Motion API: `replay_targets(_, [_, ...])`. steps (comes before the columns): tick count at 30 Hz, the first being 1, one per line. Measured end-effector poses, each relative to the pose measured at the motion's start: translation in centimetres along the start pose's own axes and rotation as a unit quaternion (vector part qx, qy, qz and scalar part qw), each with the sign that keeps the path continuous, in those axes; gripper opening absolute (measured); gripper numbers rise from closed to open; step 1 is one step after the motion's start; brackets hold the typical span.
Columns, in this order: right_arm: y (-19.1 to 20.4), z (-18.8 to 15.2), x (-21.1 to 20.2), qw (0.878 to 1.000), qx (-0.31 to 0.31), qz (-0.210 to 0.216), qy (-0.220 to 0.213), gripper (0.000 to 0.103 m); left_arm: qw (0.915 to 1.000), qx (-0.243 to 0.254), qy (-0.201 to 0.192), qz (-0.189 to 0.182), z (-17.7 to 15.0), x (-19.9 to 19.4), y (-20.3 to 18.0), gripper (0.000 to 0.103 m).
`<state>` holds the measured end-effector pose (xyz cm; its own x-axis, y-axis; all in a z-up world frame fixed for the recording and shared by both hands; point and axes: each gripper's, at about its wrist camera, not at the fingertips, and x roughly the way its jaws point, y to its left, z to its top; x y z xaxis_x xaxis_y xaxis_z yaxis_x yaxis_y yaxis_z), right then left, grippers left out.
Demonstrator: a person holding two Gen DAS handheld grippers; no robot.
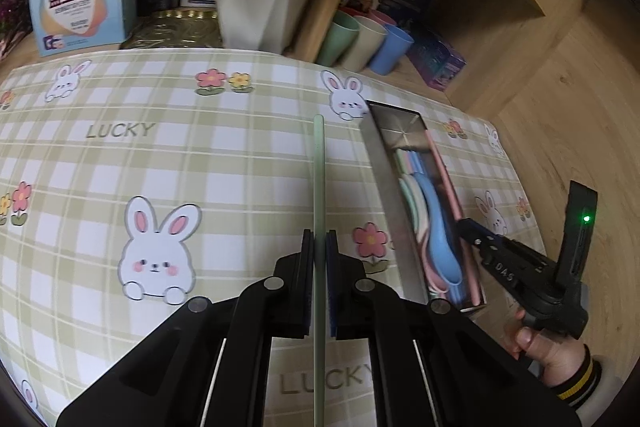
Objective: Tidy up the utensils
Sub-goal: 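Drop the green chopstick into the tray with the left gripper while the right carries the pink one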
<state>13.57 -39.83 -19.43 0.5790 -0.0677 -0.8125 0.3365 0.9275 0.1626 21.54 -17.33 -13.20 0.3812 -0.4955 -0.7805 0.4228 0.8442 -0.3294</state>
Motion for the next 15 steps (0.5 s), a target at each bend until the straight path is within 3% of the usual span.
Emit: replay_targets(15, [-1.6, 0.3, -2.2, 1.000, 0.016, -0.002, -0.014, 0.008, 0.9987, 0.003, 0.038, -0.034, 0.4, 3.1, -4.7, 0.006])
